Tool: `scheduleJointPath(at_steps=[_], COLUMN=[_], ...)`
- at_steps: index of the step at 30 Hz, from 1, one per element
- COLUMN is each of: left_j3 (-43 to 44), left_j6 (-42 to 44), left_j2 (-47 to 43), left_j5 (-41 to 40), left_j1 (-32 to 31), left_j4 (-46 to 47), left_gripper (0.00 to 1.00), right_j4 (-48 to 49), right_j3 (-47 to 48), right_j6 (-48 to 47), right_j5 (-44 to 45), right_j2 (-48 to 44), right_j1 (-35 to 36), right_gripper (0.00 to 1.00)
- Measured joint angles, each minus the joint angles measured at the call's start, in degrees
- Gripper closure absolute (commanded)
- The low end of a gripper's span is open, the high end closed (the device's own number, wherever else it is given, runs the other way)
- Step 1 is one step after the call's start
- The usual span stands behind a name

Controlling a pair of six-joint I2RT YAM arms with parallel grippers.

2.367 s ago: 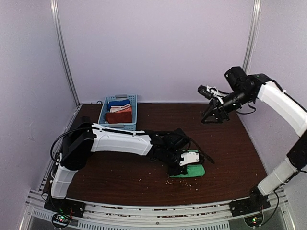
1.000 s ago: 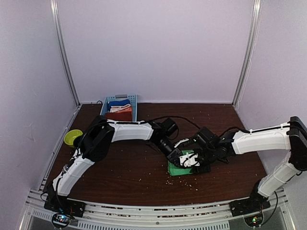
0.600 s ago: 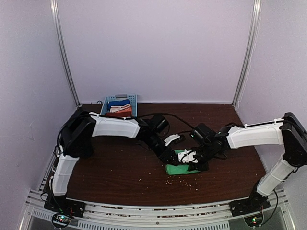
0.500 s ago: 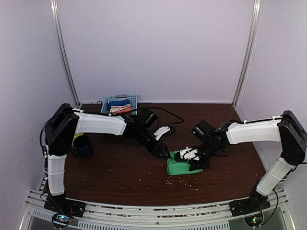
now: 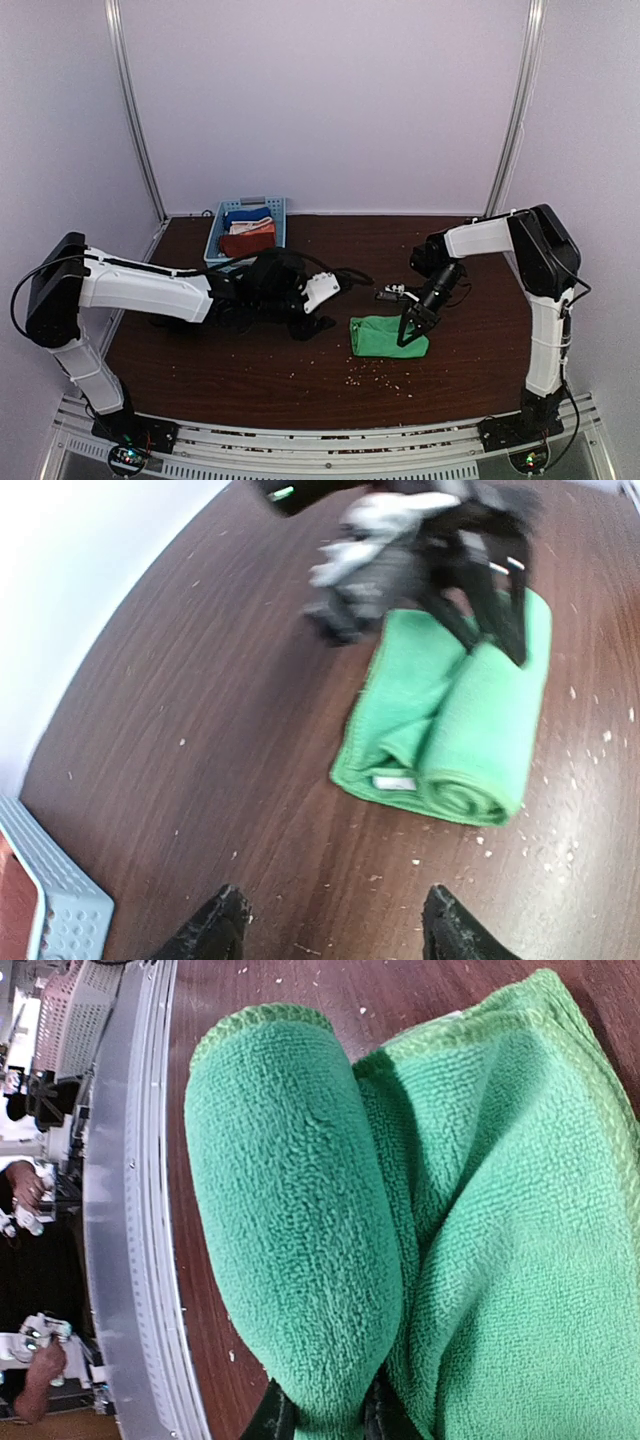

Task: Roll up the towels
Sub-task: Roll the towel at the center of the board.

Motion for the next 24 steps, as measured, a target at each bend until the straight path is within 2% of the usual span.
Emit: scheduleJointPath(at_steps=[3,7,12,17,24], left_j3=[0.39,7.96,16.46,23.63,27.02], left_j6=[7.10,14.64,21.55,24.74,26.73], left_j2=[1.22,8.22,17.51,24.81,28.87], left_j5=[-2.99,-4.74,-5.66,-7.02,-9.75], left_j1=[-5.11,-10.80,-12.44,-12.11,-12.09], left_j4=[0.63,-0.37,-1.81,-5.29,-7.89], left_gripper=[0.34,0.34,0.35,0.43,0.63], right_j4=[-4.22,-5.99,-5.77,-5.49,-5.42], right_j3=[3.32,4.48,4.28,3.85,3.61], right_j6=[1.16,3.48,5.70,6.54,6.56], right_j5=[-2.19,-3.45,-3.58,-4.04,-4.42], right_j2=[3.91,5.53,5.53,5.53,5.46], right_j1=[-1.05,-1.49,-1.55,-1.55,-1.55], right_gripper=[0.89,0.89,0.89,0.89,0.86])
